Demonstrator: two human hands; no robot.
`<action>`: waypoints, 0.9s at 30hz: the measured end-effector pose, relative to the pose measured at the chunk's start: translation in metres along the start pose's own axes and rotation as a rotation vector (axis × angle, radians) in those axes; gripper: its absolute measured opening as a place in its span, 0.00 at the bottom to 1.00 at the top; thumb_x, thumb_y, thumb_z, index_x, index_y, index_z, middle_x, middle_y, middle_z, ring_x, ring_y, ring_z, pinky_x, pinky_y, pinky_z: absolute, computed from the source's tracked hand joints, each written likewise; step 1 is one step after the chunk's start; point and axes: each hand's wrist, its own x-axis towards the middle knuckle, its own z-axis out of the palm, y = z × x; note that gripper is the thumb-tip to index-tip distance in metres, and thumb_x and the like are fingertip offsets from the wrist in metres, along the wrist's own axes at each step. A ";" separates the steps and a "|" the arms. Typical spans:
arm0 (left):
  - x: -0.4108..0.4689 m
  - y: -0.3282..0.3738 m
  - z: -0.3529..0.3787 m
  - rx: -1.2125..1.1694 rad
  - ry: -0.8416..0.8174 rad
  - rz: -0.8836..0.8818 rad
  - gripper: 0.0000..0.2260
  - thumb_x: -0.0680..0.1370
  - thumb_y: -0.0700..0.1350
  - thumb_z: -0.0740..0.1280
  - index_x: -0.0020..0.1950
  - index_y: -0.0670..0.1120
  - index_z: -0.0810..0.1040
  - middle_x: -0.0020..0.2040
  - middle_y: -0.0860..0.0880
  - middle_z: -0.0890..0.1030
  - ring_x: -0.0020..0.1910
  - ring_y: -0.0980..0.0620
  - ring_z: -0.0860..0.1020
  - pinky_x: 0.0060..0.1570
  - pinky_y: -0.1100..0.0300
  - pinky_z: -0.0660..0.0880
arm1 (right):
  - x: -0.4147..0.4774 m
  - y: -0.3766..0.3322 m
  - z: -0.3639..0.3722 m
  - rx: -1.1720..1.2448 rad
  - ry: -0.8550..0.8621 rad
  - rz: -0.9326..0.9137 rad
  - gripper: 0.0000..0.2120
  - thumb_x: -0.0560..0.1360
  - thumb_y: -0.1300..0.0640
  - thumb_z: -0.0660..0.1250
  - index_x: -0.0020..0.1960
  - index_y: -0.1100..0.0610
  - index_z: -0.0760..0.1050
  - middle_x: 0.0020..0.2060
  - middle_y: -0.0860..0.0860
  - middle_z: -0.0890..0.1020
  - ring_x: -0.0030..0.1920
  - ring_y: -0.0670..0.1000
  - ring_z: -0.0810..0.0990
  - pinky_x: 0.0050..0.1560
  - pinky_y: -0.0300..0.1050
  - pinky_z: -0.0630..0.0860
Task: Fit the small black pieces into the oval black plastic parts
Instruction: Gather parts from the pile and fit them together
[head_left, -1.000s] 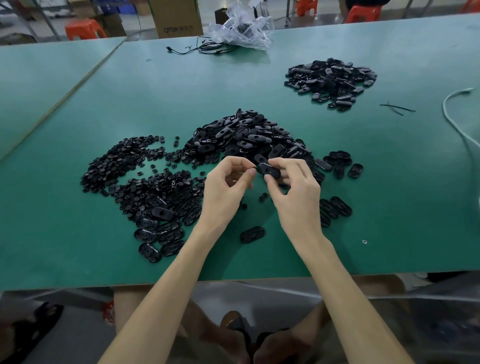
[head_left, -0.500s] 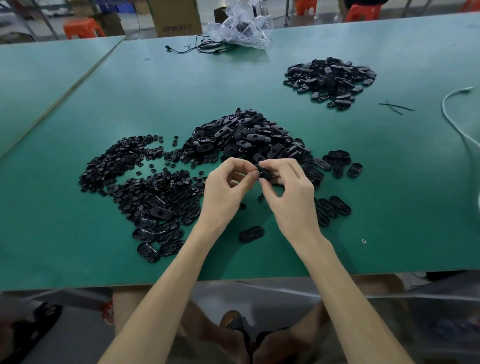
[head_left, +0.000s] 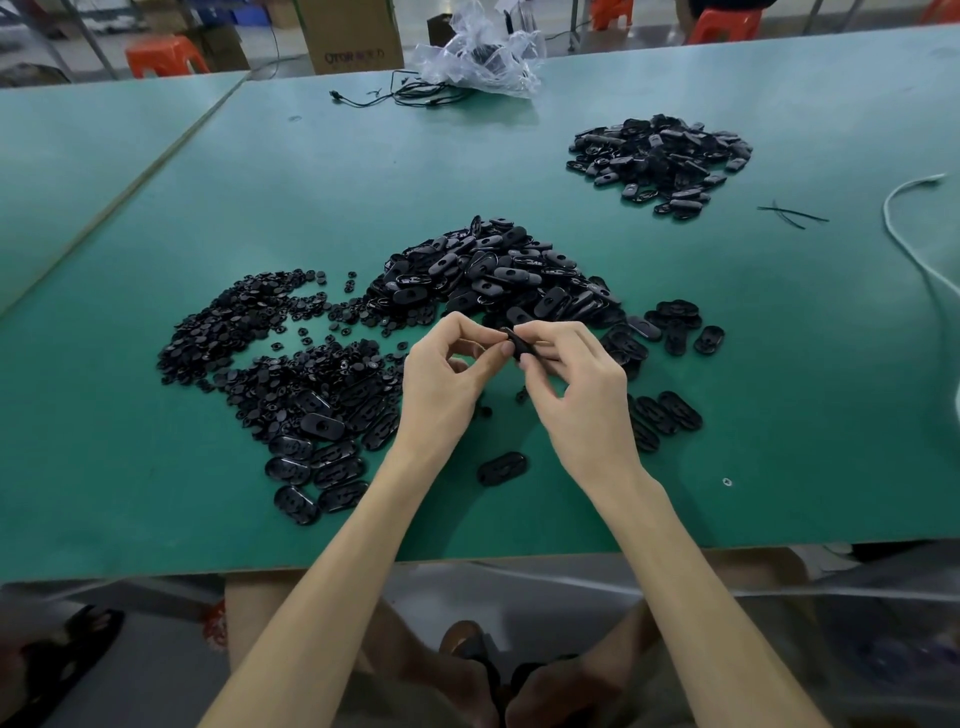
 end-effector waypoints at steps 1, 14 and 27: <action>0.000 -0.001 0.000 0.002 0.005 0.005 0.04 0.79 0.43 0.75 0.48 0.45 0.82 0.44 0.46 0.83 0.33 0.54 0.73 0.33 0.59 0.70 | 0.000 0.000 0.000 0.008 -0.003 0.001 0.12 0.80 0.69 0.69 0.62 0.59 0.80 0.57 0.50 0.81 0.56 0.45 0.83 0.60 0.44 0.81; -0.001 0.003 0.000 -0.031 -0.040 0.017 0.07 0.79 0.41 0.75 0.56 0.45 0.83 0.52 0.51 0.87 0.53 0.51 0.84 0.56 0.38 0.78 | -0.001 0.002 0.000 0.064 0.075 0.032 0.11 0.80 0.68 0.70 0.58 0.56 0.81 0.53 0.45 0.83 0.54 0.42 0.84 0.57 0.40 0.81; 0.000 0.001 0.002 -0.085 -0.051 0.061 0.11 0.78 0.36 0.74 0.59 0.45 0.82 0.50 0.52 0.86 0.52 0.53 0.84 0.54 0.62 0.79 | 0.000 0.003 0.000 -0.012 0.033 0.087 0.09 0.80 0.63 0.71 0.59 0.55 0.82 0.51 0.45 0.85 0.52 0.39 0.82 0.55 0.30 0.76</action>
